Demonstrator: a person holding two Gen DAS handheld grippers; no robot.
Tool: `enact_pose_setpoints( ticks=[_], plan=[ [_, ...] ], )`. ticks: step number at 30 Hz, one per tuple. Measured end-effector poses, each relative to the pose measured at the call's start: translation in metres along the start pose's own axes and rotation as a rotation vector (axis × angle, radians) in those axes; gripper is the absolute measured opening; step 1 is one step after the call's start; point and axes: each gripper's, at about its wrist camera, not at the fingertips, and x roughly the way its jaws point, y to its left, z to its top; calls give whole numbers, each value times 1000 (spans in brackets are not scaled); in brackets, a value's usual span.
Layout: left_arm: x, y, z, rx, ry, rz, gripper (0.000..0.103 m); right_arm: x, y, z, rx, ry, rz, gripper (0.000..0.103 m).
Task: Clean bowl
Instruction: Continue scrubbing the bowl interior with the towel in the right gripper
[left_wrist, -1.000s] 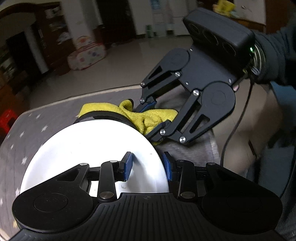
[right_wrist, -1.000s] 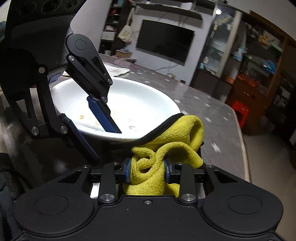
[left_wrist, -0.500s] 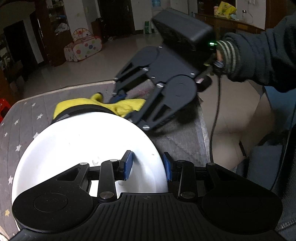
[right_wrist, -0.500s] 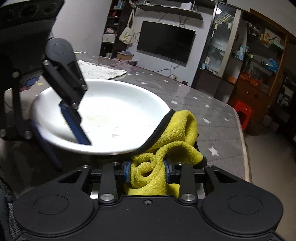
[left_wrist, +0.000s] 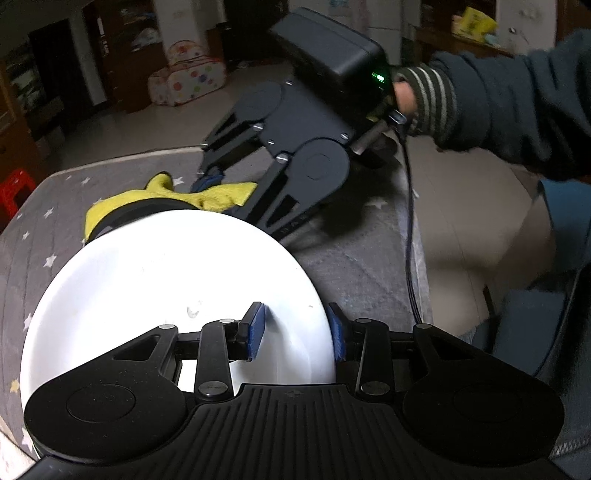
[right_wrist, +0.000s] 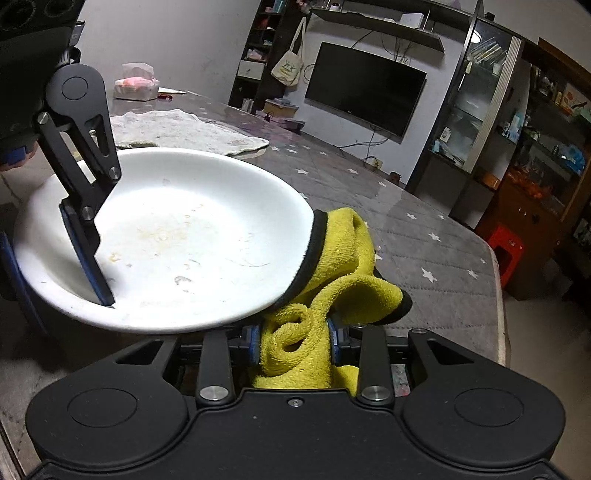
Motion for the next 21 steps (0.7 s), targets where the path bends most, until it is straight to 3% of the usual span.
enact_pose_setpoints(
  ticks=[5,12,16,21],
  plan=[
    [-4,10,17,-74,-27,74,61,-1,0,2,17,4,-16,35],
    [2,23,33,-151,-13,93,61,-7,6,0,28,5,-34,35],
    [2,25,32,-152,-18,62,48,-14,11,-4,35,1,-34,35],
    [-3,21,30,-107,-21,24,44,-27,19,-9,26,2,-33,35]
  ],
)
